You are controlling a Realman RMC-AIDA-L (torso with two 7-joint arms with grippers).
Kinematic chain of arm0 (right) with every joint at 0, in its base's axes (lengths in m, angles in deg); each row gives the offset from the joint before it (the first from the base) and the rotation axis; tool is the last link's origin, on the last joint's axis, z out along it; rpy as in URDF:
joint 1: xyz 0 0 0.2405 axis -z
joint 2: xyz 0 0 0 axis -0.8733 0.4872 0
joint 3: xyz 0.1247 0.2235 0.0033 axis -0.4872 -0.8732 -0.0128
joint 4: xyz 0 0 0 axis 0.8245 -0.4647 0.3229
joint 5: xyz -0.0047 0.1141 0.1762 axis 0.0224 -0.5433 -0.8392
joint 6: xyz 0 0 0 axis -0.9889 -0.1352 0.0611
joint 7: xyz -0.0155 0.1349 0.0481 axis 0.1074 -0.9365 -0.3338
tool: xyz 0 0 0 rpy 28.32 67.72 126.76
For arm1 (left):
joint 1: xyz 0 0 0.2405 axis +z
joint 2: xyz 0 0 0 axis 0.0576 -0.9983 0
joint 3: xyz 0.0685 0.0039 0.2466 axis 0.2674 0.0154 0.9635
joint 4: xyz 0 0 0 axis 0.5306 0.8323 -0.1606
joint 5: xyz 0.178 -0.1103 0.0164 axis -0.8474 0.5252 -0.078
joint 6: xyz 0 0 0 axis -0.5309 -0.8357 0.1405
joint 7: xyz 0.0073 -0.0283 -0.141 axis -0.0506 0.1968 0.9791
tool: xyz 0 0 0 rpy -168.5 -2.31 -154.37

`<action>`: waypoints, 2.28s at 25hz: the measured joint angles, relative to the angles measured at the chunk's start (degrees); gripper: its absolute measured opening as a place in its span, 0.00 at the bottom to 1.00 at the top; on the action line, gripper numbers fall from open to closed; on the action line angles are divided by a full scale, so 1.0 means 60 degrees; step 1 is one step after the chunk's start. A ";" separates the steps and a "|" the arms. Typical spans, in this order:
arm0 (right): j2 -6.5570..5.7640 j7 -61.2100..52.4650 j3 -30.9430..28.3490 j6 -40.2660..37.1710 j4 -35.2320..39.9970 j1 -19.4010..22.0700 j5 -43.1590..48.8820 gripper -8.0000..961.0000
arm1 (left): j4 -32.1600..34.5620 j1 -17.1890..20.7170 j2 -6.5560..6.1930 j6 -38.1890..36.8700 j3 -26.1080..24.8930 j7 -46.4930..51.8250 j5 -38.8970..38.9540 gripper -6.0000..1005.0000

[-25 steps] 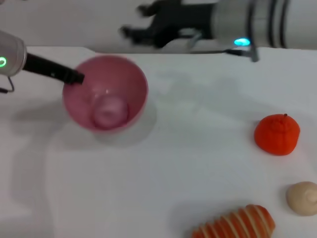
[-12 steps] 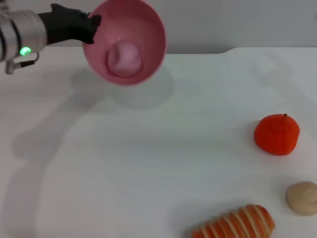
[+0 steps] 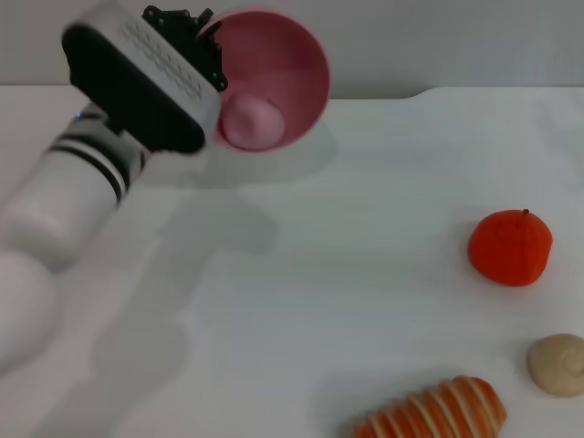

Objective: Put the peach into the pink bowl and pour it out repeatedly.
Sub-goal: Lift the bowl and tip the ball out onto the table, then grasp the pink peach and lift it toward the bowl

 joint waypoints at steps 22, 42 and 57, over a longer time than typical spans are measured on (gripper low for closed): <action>-0.0041 0.0147 -0.0553 0.0316 -0.0526 -0.0844 0.0301 0.66 | -0.0667 0.0316 0.0015 0.4216 0.3056 -0.0071 -0.0562 0.05; -0.0059 0.0083 -0.0618 0.0213 -0.0707 -0.0923 0.0303 0.66 | -0.0787 0.0350 0.0077 0.6146 0.4103 -0.0047 -0.0928 0.04; -0.0049 -0.0023 -0.0441 0.0113 -0.0632 -0.0926 0.0466 0.66 | -0.0184 0.0283 0.0063 0.4104 0.2622 0.1095 -0.0741 0.04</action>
